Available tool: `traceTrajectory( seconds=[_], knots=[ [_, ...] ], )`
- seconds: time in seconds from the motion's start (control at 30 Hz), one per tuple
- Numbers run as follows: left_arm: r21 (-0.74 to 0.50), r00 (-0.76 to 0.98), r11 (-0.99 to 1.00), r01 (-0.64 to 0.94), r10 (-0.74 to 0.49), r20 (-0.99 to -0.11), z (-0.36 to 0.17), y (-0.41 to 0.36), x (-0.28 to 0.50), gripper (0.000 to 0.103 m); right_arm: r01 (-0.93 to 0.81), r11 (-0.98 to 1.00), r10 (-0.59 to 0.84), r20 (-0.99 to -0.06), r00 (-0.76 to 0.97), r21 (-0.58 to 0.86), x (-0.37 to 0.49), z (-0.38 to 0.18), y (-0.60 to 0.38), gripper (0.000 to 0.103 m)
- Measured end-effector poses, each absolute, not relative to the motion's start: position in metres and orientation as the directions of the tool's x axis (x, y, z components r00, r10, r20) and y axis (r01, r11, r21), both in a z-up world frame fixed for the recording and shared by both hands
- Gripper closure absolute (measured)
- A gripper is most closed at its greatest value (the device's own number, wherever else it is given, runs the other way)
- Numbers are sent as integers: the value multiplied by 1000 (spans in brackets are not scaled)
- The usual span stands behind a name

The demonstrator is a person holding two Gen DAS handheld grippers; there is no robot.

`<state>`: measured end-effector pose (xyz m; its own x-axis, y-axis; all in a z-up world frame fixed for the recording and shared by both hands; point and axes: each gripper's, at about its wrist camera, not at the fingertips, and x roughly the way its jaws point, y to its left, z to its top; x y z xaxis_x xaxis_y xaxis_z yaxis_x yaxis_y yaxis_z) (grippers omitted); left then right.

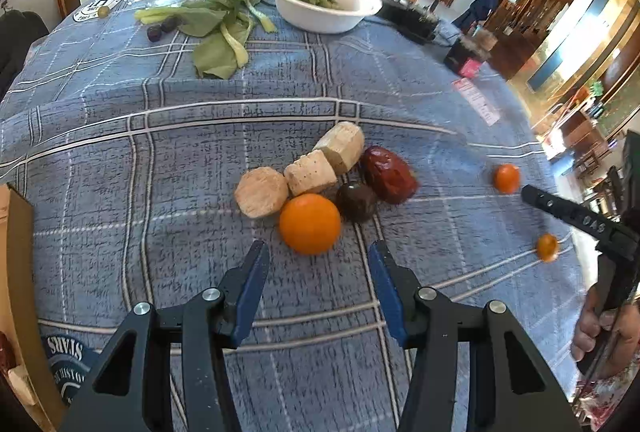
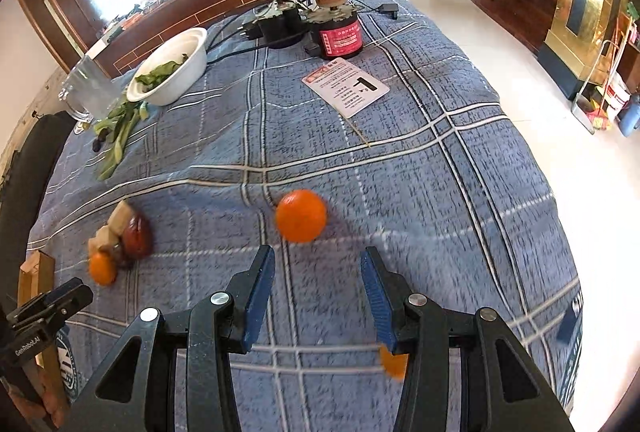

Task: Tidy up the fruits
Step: 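Lift both open tools away from the tray toward the fruit cluster, then grasp a tangerine with the left tool while the right tool grasps another tangerine, then carry both tangerines into the tray and open both tools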

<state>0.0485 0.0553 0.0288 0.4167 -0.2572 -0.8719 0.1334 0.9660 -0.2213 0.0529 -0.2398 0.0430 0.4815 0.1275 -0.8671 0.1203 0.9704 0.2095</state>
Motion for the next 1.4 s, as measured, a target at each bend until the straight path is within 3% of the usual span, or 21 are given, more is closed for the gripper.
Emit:
traceTrajectory(
  seconds=[0.13, 0.23, 0.47, 0.63, 1.07, 1.4],
  knots=[
    [-228, 399, 968, 109, -253, -881, 19, 54, 57, 53, 95, 972, 146, -873, 465, 213, 68, 33, -241, 55],
    [-226, 392, 970, 86, -241, -888, 15, 54, 59, 74, 74, 974, 159, -877, 454, 215, 78, 27, -237, 55],
    [-229, 397, 970, 76, -240, -886, 16, 54, 60, 74, 51, 976, 166, -881, 444, 210, 93, 19, -229, 56],
    [-231, 398, 970, 74, -241, -885, 15, 53, 63, 74, 43, 981, 152, -884, 441, 190, 95, 19, -226, 69],
    [-259, 453, 965, 40, -249, -856, 50, 98, 21, 75, 13, 975, 192, -863, 466, 224, 63, 42, -199, 69],
    [-188, 510, 982, -13, -155, -846, 82, 176, -43, 75, -118, 969, 247, -862, 444, 217, 34, 55, -113, 69]
  ],
)
